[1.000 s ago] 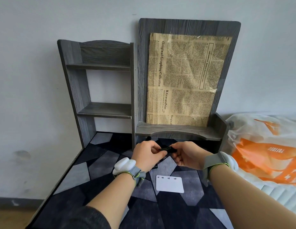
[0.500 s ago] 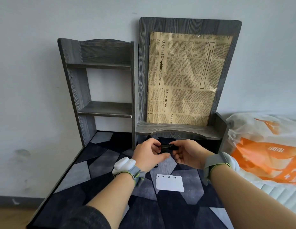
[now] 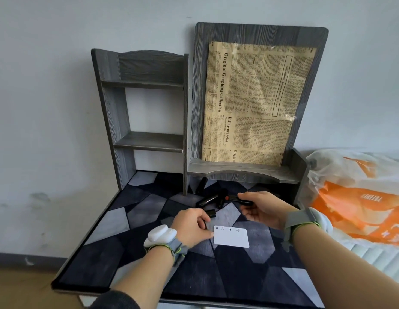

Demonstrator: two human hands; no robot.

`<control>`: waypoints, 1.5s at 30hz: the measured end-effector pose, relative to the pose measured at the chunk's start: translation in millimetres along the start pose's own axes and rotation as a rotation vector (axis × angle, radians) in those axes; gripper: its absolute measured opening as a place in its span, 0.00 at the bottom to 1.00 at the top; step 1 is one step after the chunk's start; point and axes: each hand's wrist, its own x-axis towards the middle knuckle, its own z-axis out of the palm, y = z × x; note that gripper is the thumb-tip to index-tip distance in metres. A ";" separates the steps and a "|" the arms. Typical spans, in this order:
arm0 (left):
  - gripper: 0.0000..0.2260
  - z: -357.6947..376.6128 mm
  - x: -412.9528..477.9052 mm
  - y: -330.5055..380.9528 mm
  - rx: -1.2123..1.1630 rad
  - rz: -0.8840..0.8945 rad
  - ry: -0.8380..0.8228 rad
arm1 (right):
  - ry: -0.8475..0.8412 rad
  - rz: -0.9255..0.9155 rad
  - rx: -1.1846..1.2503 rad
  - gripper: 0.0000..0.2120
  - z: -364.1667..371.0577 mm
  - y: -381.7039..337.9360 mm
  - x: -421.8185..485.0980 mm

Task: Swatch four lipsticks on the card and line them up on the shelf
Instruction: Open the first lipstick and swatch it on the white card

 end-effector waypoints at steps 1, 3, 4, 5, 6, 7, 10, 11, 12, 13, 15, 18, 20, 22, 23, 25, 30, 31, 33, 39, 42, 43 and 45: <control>0.14 3.3 -2.8 -2.7 0.006 -0.001 -0.001 | 0.005 0.002 0.006 0.05 -0.5 4.2 -1.3; 0.17 5.6 -4.7 -4.0 0.027 0.006 0.011 | 0.020 -0.009 0.002 0.02 -1.1 9.0 -3.3; 0.19 6.9 -4.8 -4.0 0.043 0.015 0.015 | 0.025 -0.019 -0.003 0.01 -0.4 11.4 -3.7; 0.21 9.0 -4.8 -3.6 0.065 0.029 0.013 | 0.023 -0.029 -0.010 0.02 -0.2 14.8 -3.0; 0.23 10.7 -4.5 -3.1 0.091 0.040 0.006 | 0.014 -0.039 -0.019 0.03 0.6 17.1 -2.5; 0.24 12.1 -4.5 -2.6 0.111 0.046 0.000 | 0.003 -0.048 -0.041 0.04 1.4 18.8 -1.7; 0.24 15.0 -3.9 -2.8 0.119 0.040 -0.010 | 0.018 -0.076 -0.204 0.06 5.3 20.7 0.7; 0.24 16.0 -3.2 -3.1 0.119 0.037 -0.012 | 0.037 -0.085 -0.254 0.07 6.4 21.1 1.8; 0.24 15.9 -2.6 -3.0 0.124 0.040 -0.017 | 0.057 -0.098 -0.300 0.08 8.2 20.5 2.2; 0.25 16.4 -1.7 -2.6 0.125 0.043 -0.024 | 0.074 -0.115 -0.353 0.07 9.9 20.3 3.4; 0.25 16.3 -0.1 -2.1 0.123 0.047 -0.039 | 0.092 -0.158 -0.483 0.06 13.8 18.8 5.4; 0.25 15.9 1.2 -2.4 0.111 0.047 -0.050 | 0.089 -0.190 -0.610 0.05 17.7 16.6 6.5; 0.26 16.0 0.5 -2.9 0.107 0.056 -0.040 | 0.092 -0.211 -0.655 0.05 19.4 15.0 6.8; 0.26 15.9 -0.5 -3.2 0.108 0.064 -0.029 | 0.090 -0.230 -0.678 0.05 20.9 14.1 7.2; 0.26 15.8 -0.9 -3.2 0.107 0.064 -0.024 | 0.089 -0.235 -0.695 0.05 21.5 13.7 7.4; 0.25 15.8 -1.3 -2.9 0.110 0.063 -0.018 | 0.085 -0.238 -0.733 0.06 22.0 13.6 7.3; 0.25 16.2 -0.4 -3.7 0.110 0.050 -0.039 | 0.090 -0.246 -0.778 0.05 21.9 14.2 6.4; 0.24 16.0 0.0 -3.6 0.108 0.047 -0.044 | 0.092 -0.248 -0.786 0.05 22.2 14.7 6.5; 0.24 15.5 0.3 -2.9 0.110 0.040 -0.057 | 0.088 -0.243 -0.808 0.06 22.9 16.4 6.9; 0.24 16.4 1.9 -2.3 0.115 0.023 -0.074 | 0.096 -0.249 -0.864 0.07 24.0 19.2 9.2; 0.24 16.6 1.9 -2.7 0.117 0.026 -0.076 | 0.094 -0.244 -0.871 0.07 24.1 20.0 9.5; 0.24 16.5 1.6 -3.0 0.117 0.028 -0.075 | 0.092 -0.241 -0.870 0.07 24.2 20.2 9.7; 0.24 16.3 1.5 -3.6 0.113 0.028 -0.073 | 0.089 -0.236 -0.870 0.07 24.4 21.1 9.8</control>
